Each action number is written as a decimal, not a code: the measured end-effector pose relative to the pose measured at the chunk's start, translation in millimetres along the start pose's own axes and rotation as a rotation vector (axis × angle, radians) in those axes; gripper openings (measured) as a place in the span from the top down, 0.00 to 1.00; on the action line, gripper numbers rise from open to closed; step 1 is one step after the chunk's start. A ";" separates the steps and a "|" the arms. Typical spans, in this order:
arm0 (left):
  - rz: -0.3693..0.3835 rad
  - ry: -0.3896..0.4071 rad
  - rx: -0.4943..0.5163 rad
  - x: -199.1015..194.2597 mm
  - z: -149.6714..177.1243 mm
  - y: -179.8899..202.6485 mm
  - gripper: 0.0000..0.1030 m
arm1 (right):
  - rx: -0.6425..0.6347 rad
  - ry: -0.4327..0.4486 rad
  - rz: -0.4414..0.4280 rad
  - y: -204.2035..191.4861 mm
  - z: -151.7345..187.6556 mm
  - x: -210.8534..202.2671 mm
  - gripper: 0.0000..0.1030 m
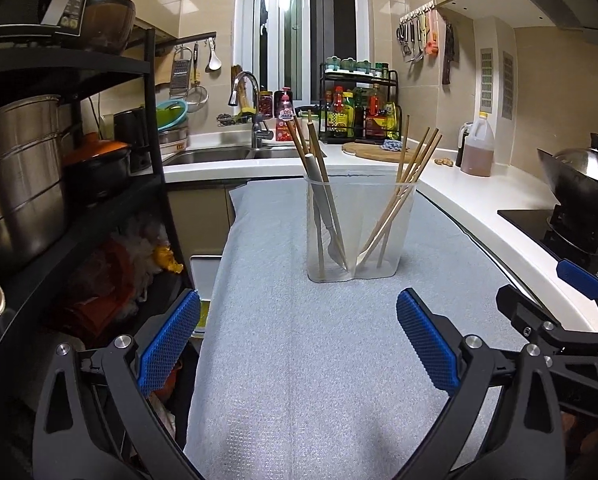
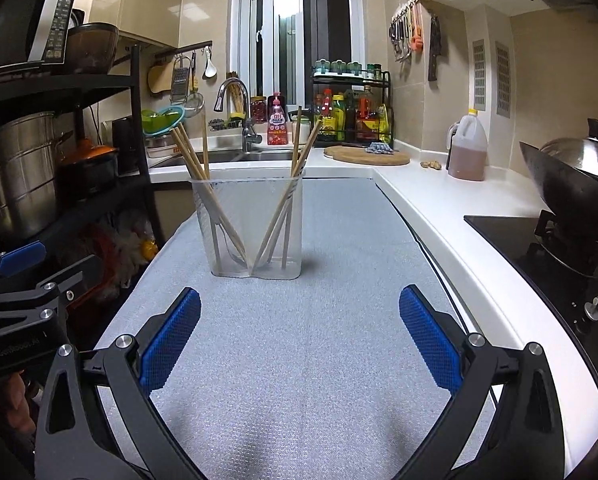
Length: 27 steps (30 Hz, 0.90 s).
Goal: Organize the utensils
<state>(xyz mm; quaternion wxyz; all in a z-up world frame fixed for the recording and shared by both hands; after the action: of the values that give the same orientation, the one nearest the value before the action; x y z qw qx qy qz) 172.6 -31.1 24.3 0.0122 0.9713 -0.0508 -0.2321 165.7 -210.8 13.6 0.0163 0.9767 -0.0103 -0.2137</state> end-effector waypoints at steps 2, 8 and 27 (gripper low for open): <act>-0.004 -0.003 -0.001 0.0 0.4 0.6 0.07 | 0.000 0.000 0.000 0.6 0.1 -0.4 0.05; -0.018 -0.010 0.005 0.7 1.0 2.4 0.07 | 0.001 0.000 0.001 1.9 0.8 -1.1 0.05; -0.023 -0.002 0.019 -2.8 0.4 6.5 0.07 | -0.006 -0.014 -0.007 -0.1 4.0 -0.4 0.05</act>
<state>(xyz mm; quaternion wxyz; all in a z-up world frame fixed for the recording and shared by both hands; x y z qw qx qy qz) 169.3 -37.3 25.5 0.0000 0.9717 -0.0419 -0.2327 163.7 -210.8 10.1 0.0182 0.9752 -0.0062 -0.2206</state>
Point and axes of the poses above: each gripper's, at about its wrist camera, not at the fingertips, and x roughly the way its jaws point, y to its right, z to its underside, the point moved 5 cm from there along x, roughly the way its jaws point, and after that the axes turned 3 degrees about -x, right-handed, at the moved point
